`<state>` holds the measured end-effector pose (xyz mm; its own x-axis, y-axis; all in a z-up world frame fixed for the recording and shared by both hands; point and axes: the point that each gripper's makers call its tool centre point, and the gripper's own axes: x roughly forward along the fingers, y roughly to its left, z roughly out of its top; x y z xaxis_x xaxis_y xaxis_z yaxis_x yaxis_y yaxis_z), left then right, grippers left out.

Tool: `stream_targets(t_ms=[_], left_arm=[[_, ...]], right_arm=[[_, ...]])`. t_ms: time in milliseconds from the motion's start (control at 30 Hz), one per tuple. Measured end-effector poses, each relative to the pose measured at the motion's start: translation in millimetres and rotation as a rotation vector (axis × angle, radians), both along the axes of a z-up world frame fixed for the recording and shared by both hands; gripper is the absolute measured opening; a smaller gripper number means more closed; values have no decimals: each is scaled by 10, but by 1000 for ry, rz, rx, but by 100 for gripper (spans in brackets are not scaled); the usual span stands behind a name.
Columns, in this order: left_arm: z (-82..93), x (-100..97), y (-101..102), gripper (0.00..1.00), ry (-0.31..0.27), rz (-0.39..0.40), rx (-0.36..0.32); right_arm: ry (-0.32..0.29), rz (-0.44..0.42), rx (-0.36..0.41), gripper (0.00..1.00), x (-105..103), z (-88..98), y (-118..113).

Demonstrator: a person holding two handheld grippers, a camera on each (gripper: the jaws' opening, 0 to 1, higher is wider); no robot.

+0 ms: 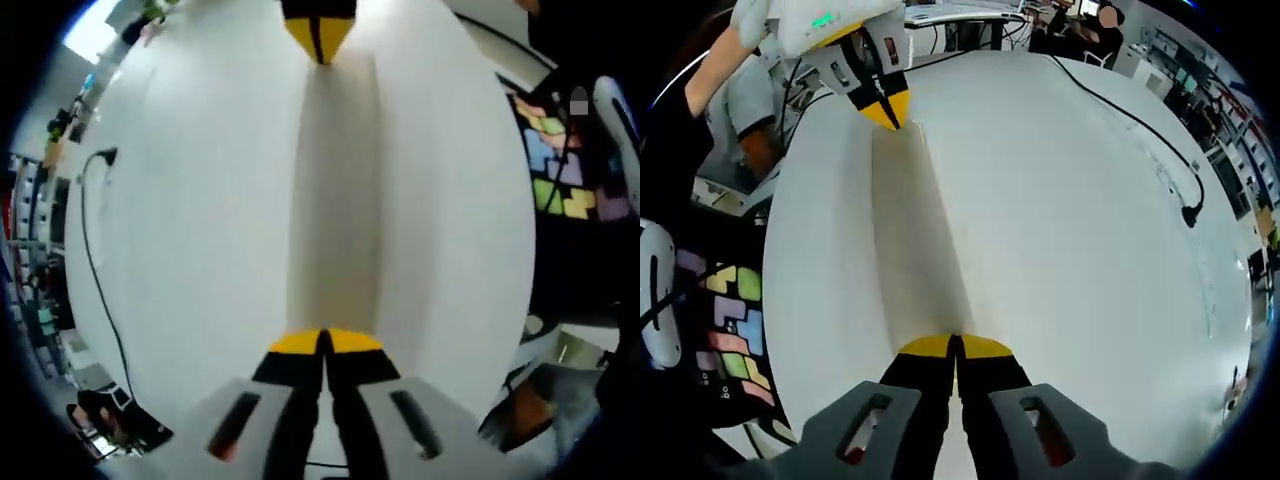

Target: Arrange the utensils inside the cutlery case until each visible utensil rests in its matching compartment.

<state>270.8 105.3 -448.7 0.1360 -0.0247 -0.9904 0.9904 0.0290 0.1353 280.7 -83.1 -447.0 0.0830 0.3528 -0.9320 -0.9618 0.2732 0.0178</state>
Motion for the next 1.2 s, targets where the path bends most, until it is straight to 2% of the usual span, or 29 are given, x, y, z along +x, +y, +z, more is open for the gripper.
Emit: stream_targets(t_ms=[100,133,200,300,367,433,500,600,700,733,767,800,833,867,933,967,1033,1067,1200], left_arm=[[5,8,6,0,-17,3,9],[-43,13,5,0,-17,10,-3],[-48,14,9,0,-23,30,-44],[-57,17,3,0,6,125,-137],[-47,33,15,0,14,131,-183],[-42,18,30,0,-3,116,-197],[-42,9,8,0,-24,93,-179],[-45,15,-9,0,-46,38,-32],[-59,25,-17,0,-31,19,53],[-59,31,-20,0,-23,-12,76],[-60,36,-21,0,-19,-48,92],[-56,38,-20,0,-18,-87,98],[-55,38,-21,0,-16,-146,101],[-46,33,-18,0,-14,-202,103],[-19,115,-22,4,-57,-169,76],[-8,146,-29,8,-63,-132,47],[23,164,-28,16,-45,-62,-3],[30,158,-20,21,-35,-46,-11],[58,68,-28,34,-25,-78,-28]], right_arm=[[-12,0,-10,0,-3,0,1],[-17,6,-12,0,-4,-6,5],[-19,3,-15,0,3,-6,1],[-16,-9,-12,0,8,-13,-6],[-18,-6,-8,0,6,-16,-12],[-17,-12,5,0,5,-16,-19],[-23,-7,18,0,-2,-16,-21],[-36,18,24,0,-6,-17,-15],[-48,25,25,0,-1,-19,-19],[-72,68,22,0,13,-14,-13],[-109,175,10,0,11,-9,-2],[-128,188,39,0,1,-8,10],[-111,104,74,0,9,-2,-10],[-107,86,95,0,16,-1,-12],[-130,116,158,3,21,10,14],[-133,117,152,5,24,4,-32],[-116,110,182,9,10,13,-43],[-97,111,170,9,-16,2,-71],[-86,115,138,19,-83,15,-91]])
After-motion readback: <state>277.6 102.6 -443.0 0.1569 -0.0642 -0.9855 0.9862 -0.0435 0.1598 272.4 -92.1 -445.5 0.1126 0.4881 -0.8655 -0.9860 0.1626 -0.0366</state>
